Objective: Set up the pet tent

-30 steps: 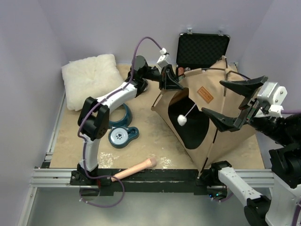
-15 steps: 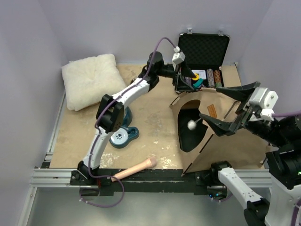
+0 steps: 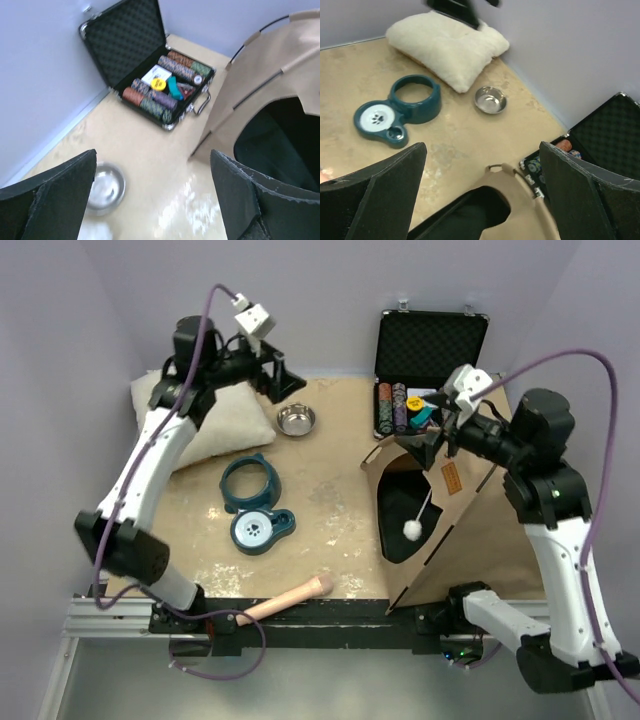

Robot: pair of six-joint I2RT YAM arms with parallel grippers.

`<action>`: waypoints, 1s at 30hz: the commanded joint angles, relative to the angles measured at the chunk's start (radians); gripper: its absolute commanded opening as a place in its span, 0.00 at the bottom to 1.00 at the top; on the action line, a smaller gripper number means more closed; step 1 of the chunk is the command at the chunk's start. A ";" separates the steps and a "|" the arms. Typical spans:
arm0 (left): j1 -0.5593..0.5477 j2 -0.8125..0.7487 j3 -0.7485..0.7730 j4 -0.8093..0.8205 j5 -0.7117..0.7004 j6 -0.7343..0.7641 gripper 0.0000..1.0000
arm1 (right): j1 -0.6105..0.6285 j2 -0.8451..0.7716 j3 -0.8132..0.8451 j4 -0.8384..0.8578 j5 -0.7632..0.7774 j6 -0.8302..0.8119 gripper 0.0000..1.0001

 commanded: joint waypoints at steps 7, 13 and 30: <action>0.241 -0.346 -0.364 -0.299 -0.133 0.036 1.00 | 0.000 0.288 0.020 0.597 0.167 -0.004 0.99; 0.122 -0.429 -0.424 -0.393 0.112 0.180 1.00 | 0.002 0.376 0.092 0.679 0.196 0.051 0.99; -1.002 -0.267 -0.747 0.524 -0.523 -0.409 1.00 | 0.008 0.175 0.011 0.583 0.224 0.211 0.98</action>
